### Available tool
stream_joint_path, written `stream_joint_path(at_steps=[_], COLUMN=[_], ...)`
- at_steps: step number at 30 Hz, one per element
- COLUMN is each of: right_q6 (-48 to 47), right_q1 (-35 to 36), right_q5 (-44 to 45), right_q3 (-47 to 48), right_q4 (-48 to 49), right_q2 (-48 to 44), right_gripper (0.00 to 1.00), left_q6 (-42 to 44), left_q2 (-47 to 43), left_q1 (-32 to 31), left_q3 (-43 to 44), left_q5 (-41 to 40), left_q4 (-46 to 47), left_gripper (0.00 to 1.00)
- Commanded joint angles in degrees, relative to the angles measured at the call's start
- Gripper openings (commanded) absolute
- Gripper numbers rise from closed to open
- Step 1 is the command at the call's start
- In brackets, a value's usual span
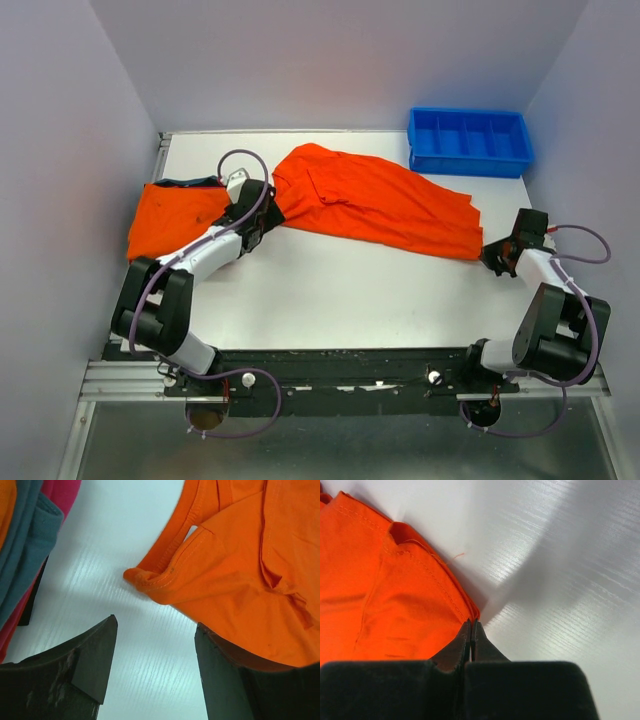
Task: Fold and stack the t-shirts
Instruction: Fold the flattened tshirt in 1/3 of the way
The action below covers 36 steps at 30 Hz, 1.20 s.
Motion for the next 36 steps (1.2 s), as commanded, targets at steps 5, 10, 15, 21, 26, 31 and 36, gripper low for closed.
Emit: stream_joint_path(at_steps=[5, 10, 15, 21, 26, 31, 36], right_q6=[-1.44, -1.35, -1.18, -1.18, -1.09, -1.70, -1.97], right_q1=[-0.25, -0.25, -0.25, -0.69, -1.74, -2.71, -2.71], right_q5=[-0.77, -0.77, -0.69, 1.24, 1.78, 1.69, 0.02], right_q3=[-0.79, -0.62, -0.62, 0.52, 0.09, -2.28, -3.43], right_q4=[0.44, 0.44, 0.18, -2.36, -4.21, -4.65, -3.86], right_q2=[-0.33, -0.33, -0.76, -1.82, -3.66, -6.03, -6.57], right_gripper=[0.01, 0.01, 0.01, 0.01, 0.01, 0.01, 0.01], left_q6=[-4.09, -5.50, -5.24, -3.31, -2.69, -3.04, -4.71], left_q2=[7.27, 12.11, 13.79, 10.90, 6.85, -0.60, -4.93], left_q1=[1.63, 2.16, 3.83, 5.06, 5.06, 4.71, 3.92], left_q3=[2.52, 4.89, 6.22, 4.38, -0.10, -8.09, -11.63], left_q5=[-0.28, 0.16, -2.12, -5.02, -5.12, -2.22, 1.38], left_q4=[4.35, 5.23, 5.67, 4.09, 2.86, 6.01, 8.92], left_gripper=[0.70, 0.67, 0.29, 0.00, 0.00, 0.41, 0.64])
